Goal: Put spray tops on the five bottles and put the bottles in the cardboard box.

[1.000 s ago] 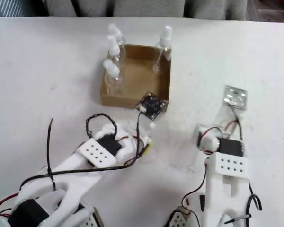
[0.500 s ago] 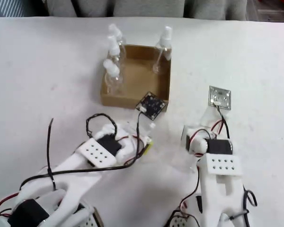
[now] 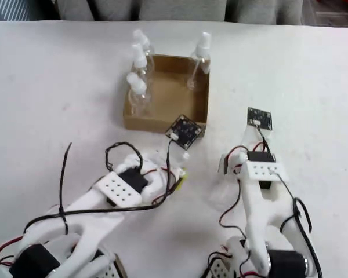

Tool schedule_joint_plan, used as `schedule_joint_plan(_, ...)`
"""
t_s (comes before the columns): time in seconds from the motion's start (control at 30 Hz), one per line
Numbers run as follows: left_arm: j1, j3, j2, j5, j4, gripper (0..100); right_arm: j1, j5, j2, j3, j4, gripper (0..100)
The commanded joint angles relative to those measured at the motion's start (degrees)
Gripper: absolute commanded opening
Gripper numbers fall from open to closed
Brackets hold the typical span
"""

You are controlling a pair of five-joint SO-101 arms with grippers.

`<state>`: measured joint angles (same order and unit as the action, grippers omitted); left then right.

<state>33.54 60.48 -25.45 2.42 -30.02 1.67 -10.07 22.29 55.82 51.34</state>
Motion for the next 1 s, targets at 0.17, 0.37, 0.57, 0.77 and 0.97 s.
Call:
schedule_joint_plan(0.17,-0.84,-0.26,-2.59,-0.53,1.76,2,0.04,-0.18,-4.00,-4.31,-0.22,22.9)
schedule_joint_plan(0.37,-0.84,-0.18,-2.68,-0.53,1.76,2,-1.63,6.07,-4.09,-5.98,-1.36,1.0)
schedule_joint_plan(0.57,-0.92,-0.09,-2.68,-0.53,1.93,2,-18.42,16.00,-4.00,-11.96,1.45,2.7)
schedule_joint_plan(0.77,-0.92,-0.09,-2.59,-0.53,2.11,2,-36.44,30.24,-4.62,-20.31,8.48,2.8)
schedule_joint_plan(0.97,-0.92,-0.09,-2.59,-0.53,2.11,2,-48.66,37.63,-4.70,-23.65,6.37,3.0)
